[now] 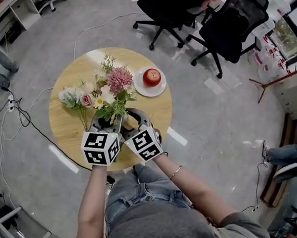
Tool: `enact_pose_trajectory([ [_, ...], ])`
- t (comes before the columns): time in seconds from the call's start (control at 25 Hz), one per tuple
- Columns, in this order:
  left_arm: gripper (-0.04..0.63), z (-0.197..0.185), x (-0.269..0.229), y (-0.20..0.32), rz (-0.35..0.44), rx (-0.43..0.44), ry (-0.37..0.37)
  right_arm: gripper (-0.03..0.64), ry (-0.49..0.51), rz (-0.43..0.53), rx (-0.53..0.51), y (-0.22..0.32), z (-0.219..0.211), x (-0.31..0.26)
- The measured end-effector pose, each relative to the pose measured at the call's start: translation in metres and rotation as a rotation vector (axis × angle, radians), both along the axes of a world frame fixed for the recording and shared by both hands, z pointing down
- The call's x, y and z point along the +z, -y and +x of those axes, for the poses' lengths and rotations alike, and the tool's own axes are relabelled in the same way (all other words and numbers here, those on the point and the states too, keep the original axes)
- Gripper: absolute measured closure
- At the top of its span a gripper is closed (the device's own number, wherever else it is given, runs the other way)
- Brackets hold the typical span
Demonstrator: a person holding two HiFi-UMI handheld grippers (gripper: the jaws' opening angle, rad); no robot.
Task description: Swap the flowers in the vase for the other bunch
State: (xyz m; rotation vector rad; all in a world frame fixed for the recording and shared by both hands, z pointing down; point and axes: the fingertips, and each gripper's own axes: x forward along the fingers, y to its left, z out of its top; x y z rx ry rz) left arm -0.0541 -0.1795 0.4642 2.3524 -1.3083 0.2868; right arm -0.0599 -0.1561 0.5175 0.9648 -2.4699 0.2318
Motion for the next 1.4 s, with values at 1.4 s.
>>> enact_pose_trajectory([
  [1.4, 0.548, -0.038, -0.139, -0.015, 0.232, -0.125, -0.003, 0.384, 0.011, 0.016, -0.025, -0.006, 0.004, 0.002],
])
